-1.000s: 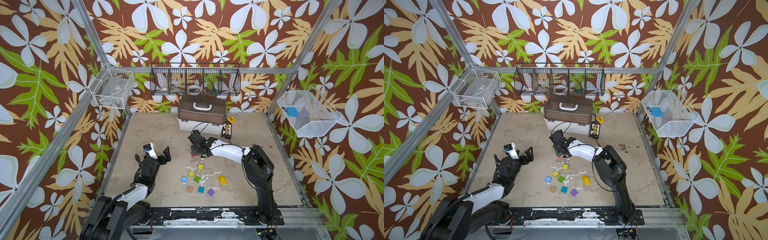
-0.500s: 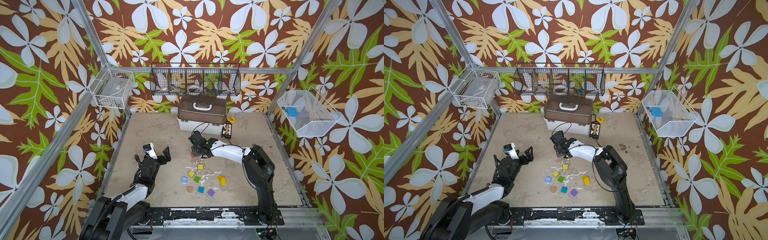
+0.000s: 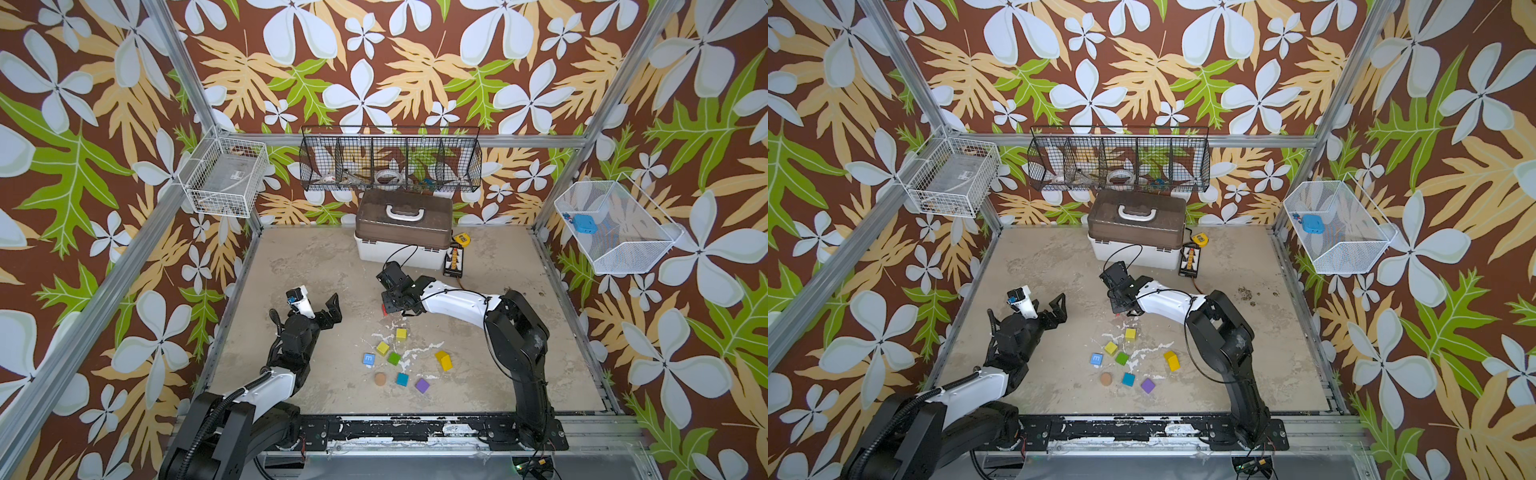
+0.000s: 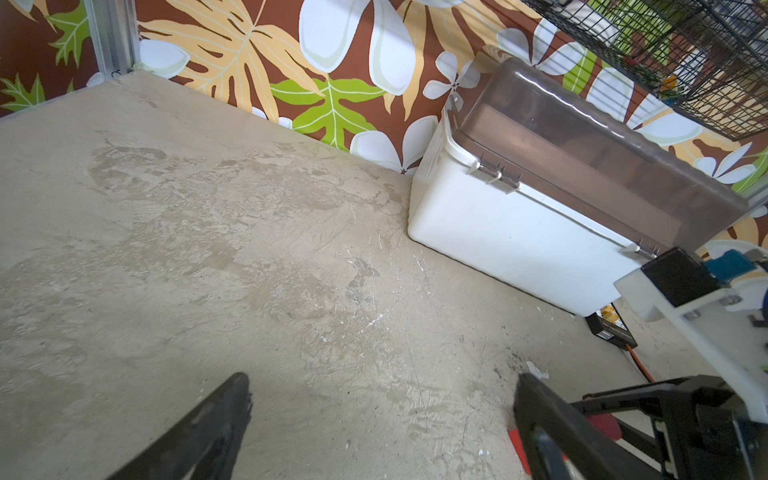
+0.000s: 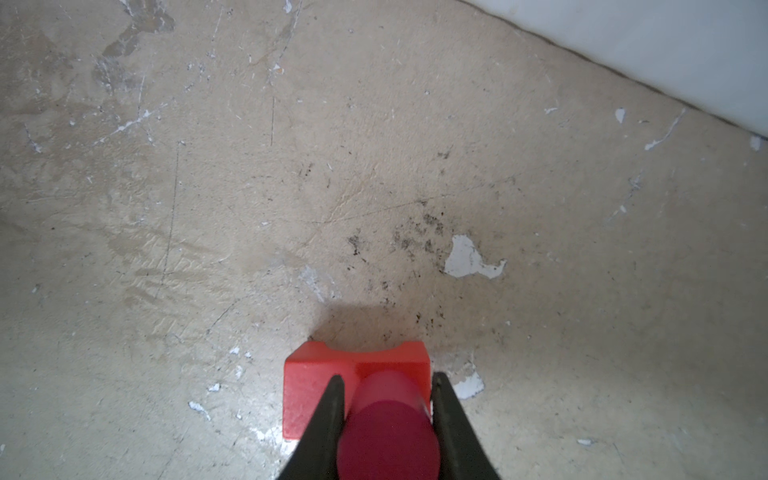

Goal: Build the wood block tower

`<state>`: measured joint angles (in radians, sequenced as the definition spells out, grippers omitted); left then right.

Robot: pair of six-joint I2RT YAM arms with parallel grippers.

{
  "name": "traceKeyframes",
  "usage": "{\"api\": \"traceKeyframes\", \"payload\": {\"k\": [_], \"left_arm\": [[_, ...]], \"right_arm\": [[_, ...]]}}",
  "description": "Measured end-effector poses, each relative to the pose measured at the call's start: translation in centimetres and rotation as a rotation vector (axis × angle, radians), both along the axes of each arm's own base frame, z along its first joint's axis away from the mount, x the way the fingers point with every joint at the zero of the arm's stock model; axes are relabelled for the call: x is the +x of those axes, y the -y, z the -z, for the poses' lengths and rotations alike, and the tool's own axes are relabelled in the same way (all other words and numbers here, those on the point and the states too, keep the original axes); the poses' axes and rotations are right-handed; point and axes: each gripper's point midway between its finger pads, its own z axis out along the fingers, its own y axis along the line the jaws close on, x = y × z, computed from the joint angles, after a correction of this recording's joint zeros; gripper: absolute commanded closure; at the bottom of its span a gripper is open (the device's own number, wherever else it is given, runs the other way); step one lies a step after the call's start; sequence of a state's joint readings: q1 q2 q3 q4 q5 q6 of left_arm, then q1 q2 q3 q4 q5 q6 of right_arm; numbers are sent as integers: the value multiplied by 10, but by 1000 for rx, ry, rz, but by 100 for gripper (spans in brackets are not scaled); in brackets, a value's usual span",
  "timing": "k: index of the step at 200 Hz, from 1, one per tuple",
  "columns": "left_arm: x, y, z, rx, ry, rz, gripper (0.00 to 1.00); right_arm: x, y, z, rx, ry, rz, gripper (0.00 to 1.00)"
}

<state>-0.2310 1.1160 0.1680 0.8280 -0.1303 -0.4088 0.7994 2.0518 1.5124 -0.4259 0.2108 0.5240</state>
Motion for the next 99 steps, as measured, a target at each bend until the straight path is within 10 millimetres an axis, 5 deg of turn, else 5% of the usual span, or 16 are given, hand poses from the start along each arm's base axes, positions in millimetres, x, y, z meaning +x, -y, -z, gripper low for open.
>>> {"api": "traceKeyframes", "payload": {"k": [99], "left_arm": [[0,0,0,0,0,0,0]], "right_arm": [[1,0,1,-3,3,2,79]]}}
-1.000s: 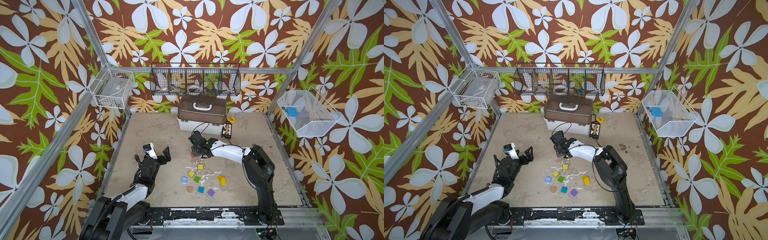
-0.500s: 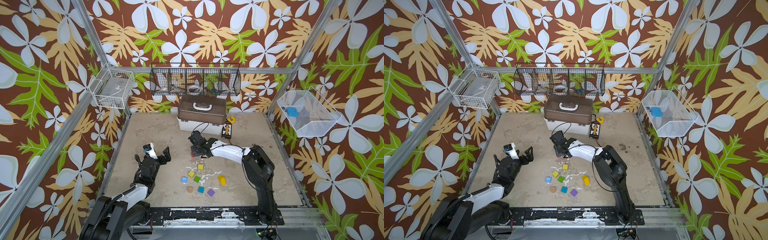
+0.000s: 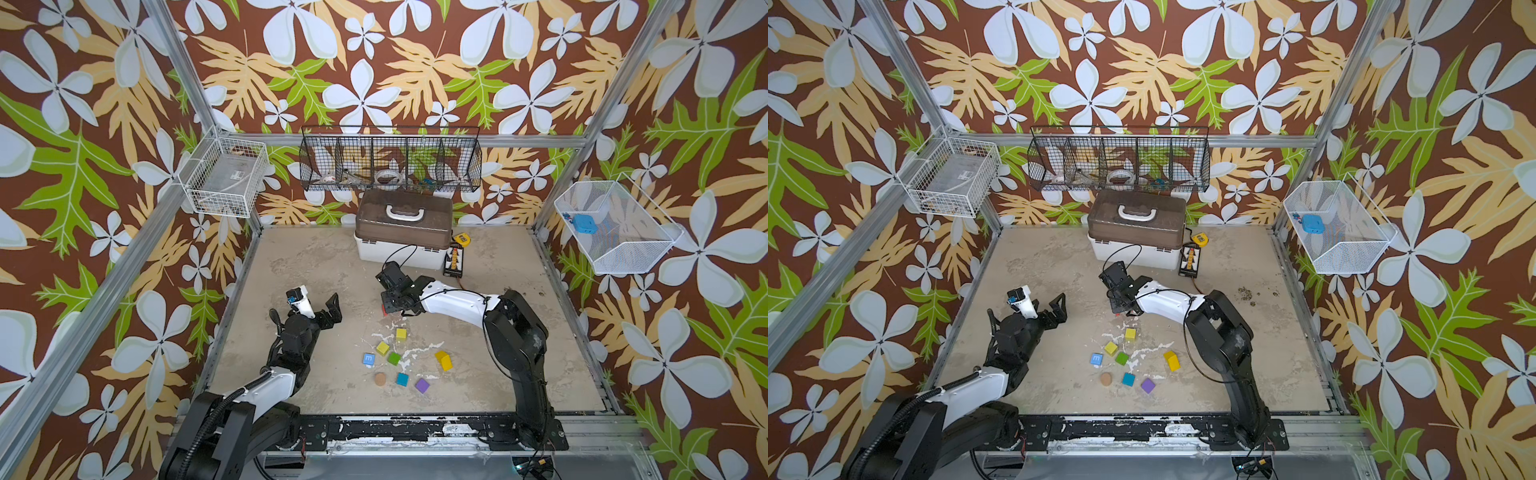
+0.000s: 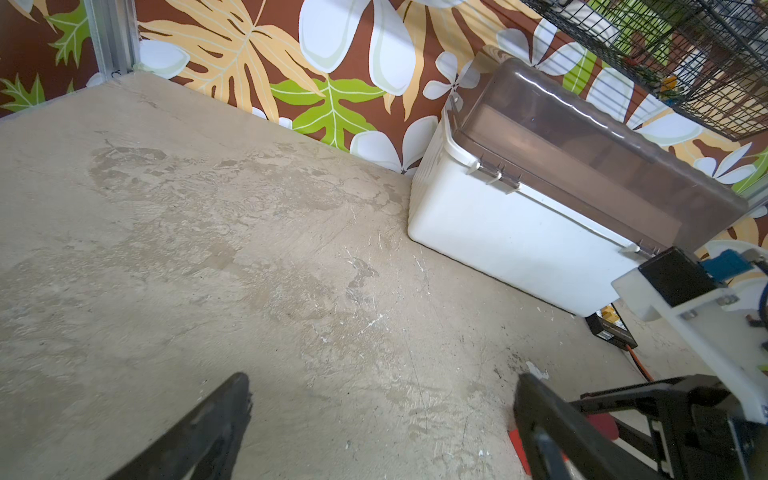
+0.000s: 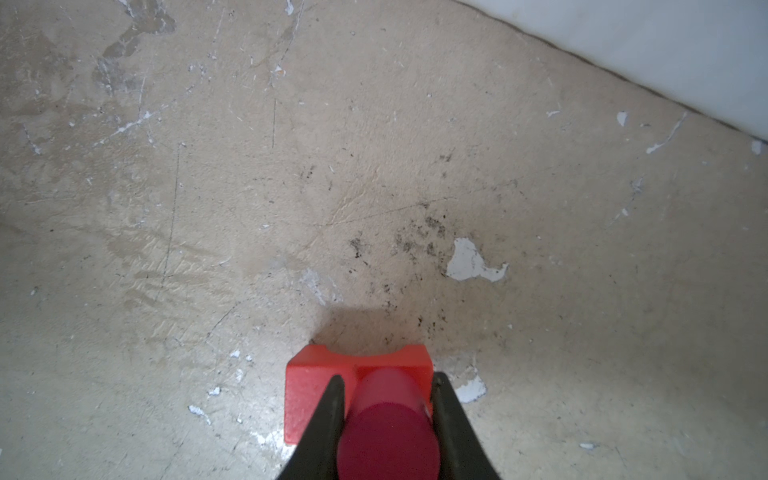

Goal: Build the wood block tower

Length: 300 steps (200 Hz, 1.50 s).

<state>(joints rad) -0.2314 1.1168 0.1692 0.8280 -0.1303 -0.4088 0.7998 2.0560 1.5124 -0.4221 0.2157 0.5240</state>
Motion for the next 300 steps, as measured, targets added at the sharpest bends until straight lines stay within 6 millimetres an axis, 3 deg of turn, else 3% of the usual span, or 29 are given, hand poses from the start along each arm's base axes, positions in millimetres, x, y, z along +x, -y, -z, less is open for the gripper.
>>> {"api": "traceKeyframes", "payload": {"k": [192,242,300], "left_arm": [[0,0,1,1,-3,0,0],[0,0,1,0,-3,0,0],[0,0,1,0,-4,0,0]], "right_arm": [[-1,2,1,-10,-3,3,64],[-1,3,0,-12,-5,3,50],[2,4,-37,30,58,13,45]]}}
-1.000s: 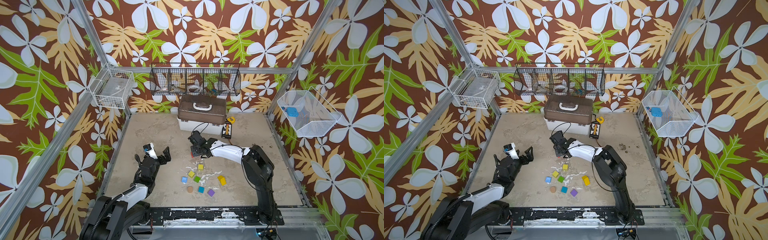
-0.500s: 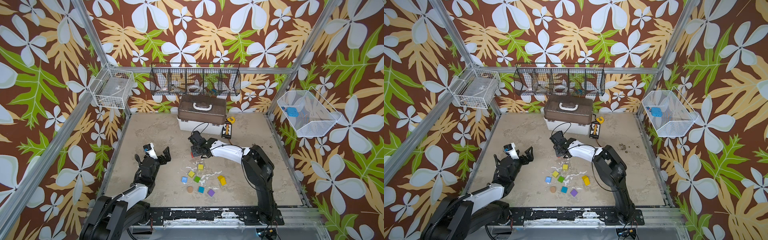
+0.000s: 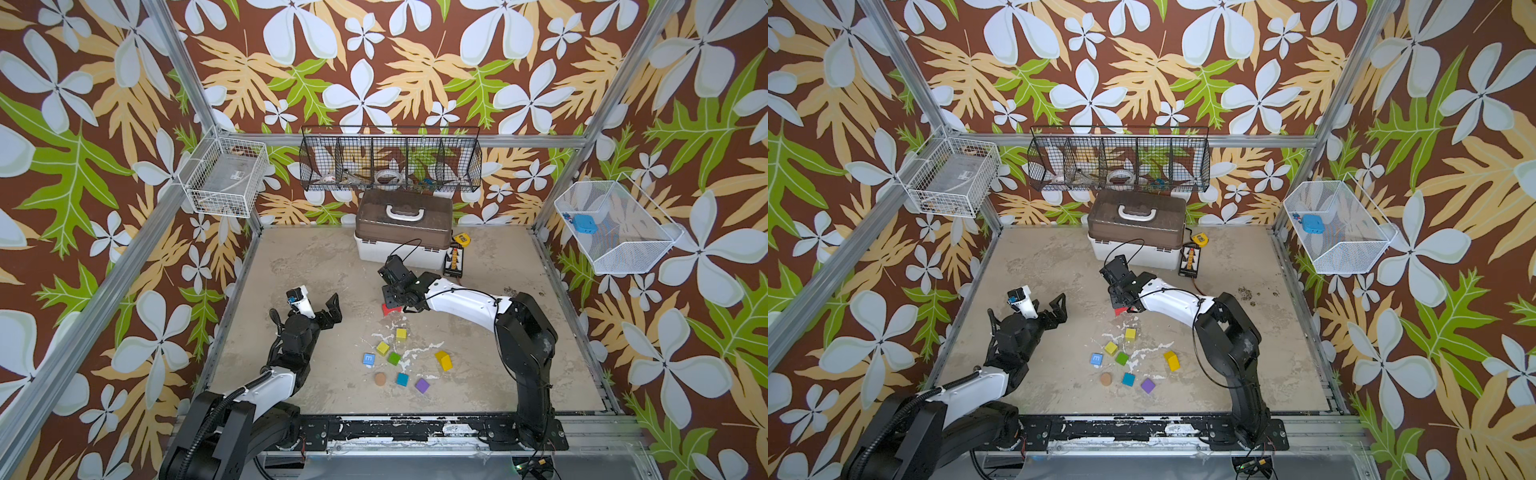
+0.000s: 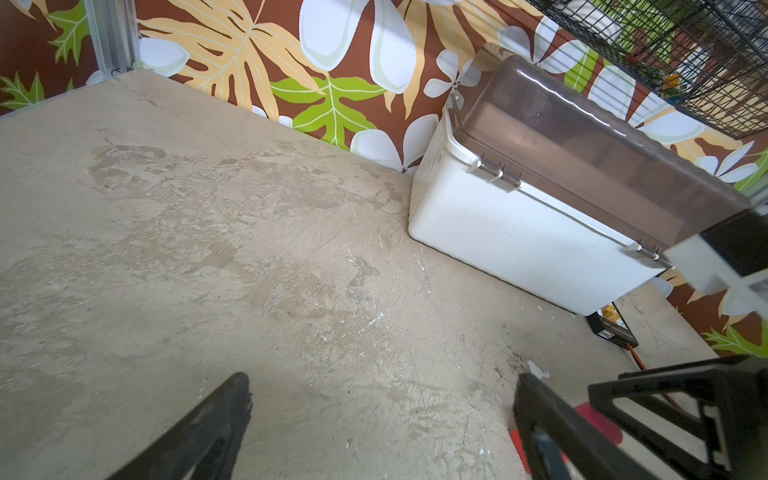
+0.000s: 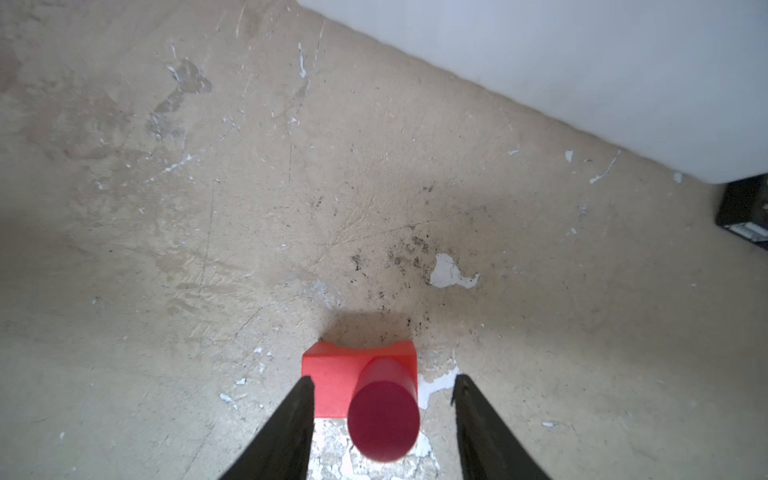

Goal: Build the wood block tower

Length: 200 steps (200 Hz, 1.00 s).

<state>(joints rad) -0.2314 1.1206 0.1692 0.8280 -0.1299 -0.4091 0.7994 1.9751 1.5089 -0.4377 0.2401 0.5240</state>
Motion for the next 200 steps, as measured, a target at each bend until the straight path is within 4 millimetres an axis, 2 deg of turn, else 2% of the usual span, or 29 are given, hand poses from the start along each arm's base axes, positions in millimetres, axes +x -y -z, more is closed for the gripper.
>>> {"api": "traceKeyframes", "payload": {"k": [40,78,140,200], "left_arm": [[0,0,0,0,0,0,0],[0,0,-1,-1,3,0,0],[0,0,-1,-1,3,0,0],[0,0,-1,-1,3,0,0]], "right_arm": [[-21,14,13,-9,-35,2,49],[-42,10,25,-10,-63,-36,55],[-43,15,40,-27,-79,-16,69],[-35,15,42,-26,-75,-2,73]]}}
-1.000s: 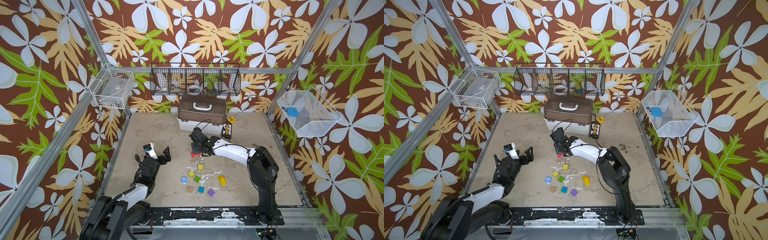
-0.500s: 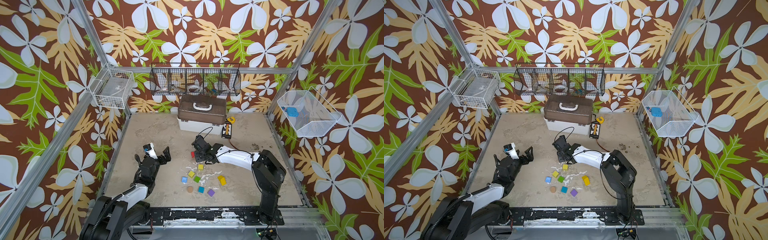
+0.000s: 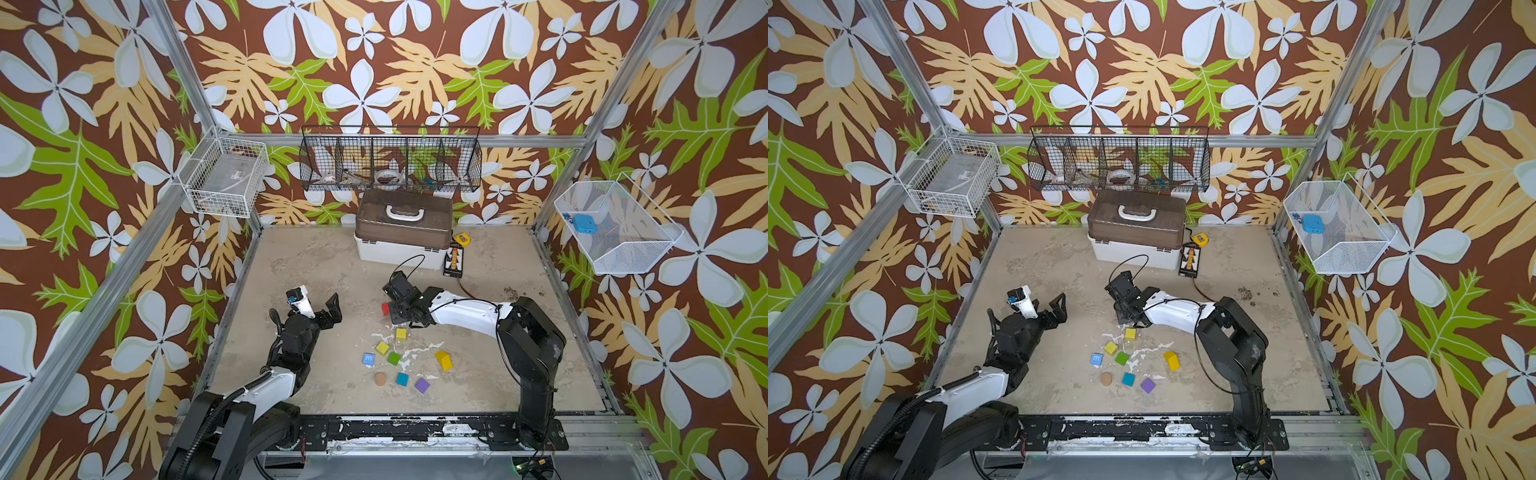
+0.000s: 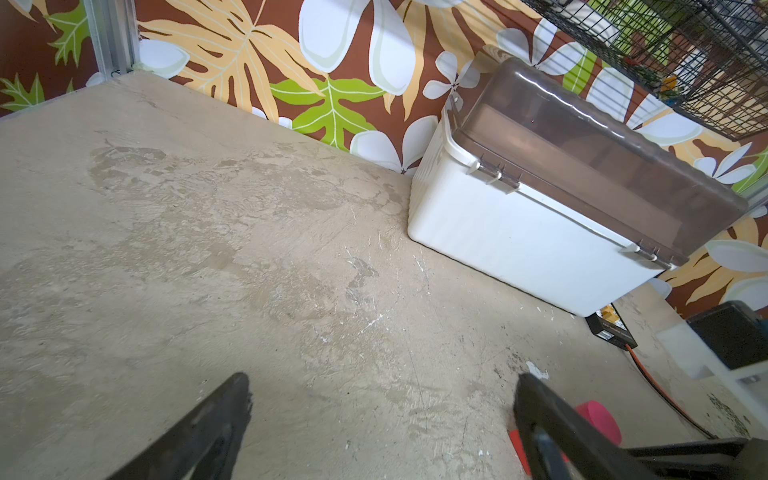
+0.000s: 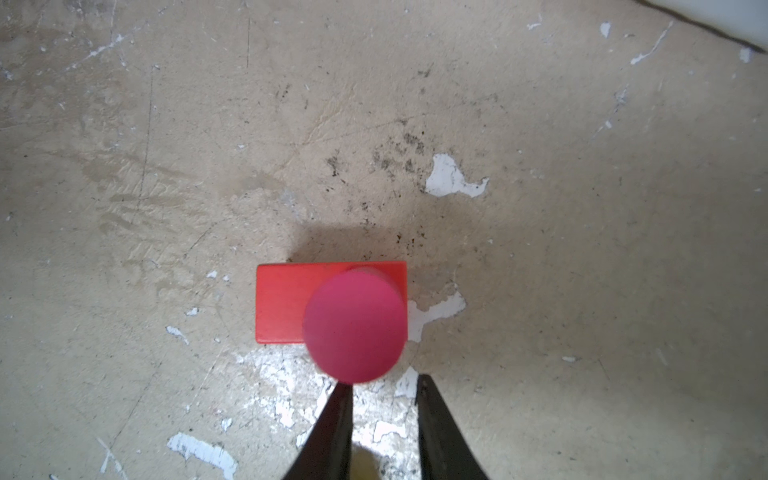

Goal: Build the wood block tower

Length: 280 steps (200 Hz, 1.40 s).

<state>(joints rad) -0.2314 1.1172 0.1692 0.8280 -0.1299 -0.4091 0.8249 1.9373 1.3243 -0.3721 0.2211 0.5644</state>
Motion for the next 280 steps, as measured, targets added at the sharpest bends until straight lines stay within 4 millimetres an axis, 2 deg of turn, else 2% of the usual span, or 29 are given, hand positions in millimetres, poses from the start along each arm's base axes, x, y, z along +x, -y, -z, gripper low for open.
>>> {"api": "traceKeyframes", "payload": {"k": [106,155,200,248,280], "left_arm": [[0,0,0,0,0,0,0],[0,0,0,0,0,1,0],[0,0,0,0,0,1,0],[0,0,0,0,0,1,0],[0,0,0,0,0,2,0]], "right_arm": [[11,-6,-2,-3,17,6,75],[10,-5,-1,-7,12,2,74],[5,1,-14,9,31,5,59],[15,-7,-25,31,58,1,53],[25,-17,-23,31,65,-2,53]]}}
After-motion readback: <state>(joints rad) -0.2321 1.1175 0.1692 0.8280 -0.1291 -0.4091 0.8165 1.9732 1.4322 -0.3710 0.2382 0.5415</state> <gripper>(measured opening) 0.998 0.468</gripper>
